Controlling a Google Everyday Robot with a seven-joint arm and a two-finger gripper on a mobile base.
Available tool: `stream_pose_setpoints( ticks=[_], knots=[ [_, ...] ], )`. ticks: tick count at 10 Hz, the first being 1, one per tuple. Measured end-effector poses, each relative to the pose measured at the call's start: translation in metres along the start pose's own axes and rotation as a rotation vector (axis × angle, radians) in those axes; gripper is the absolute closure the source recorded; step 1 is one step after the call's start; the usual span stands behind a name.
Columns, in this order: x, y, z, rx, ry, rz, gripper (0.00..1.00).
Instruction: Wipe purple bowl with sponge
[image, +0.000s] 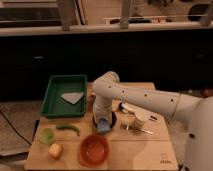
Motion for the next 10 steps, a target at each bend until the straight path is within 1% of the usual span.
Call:
stream_pose_setpoints(
  ticks=[2, 3, 4, 5, 7, 9, 10],
  knots=[
    [0.01, 0.026, -0.008, -0.013, 0.026, 0.063, 1.0],
    [0.021, 0.031, -0.013, -0.016, 0.047, 0.085, 1.0],
    [0.031, 0.033, -0.016, -0.018, 0.063, 0.094, 1.0],
    [0.042, 0.032, -0.018, -0.02, 0.08, 0.1, 1.0],
    [0.065, 0.025, -0.021, -0.024, 0.11, 0.089, 1.0],
    [0.074, 0.011, -0.019, -0.018, 0.114, 0.061, 1.0],
    [0.074, -0.004, -0.016, -0.01, 0.11, 0.031, 1.0]
  ],
)
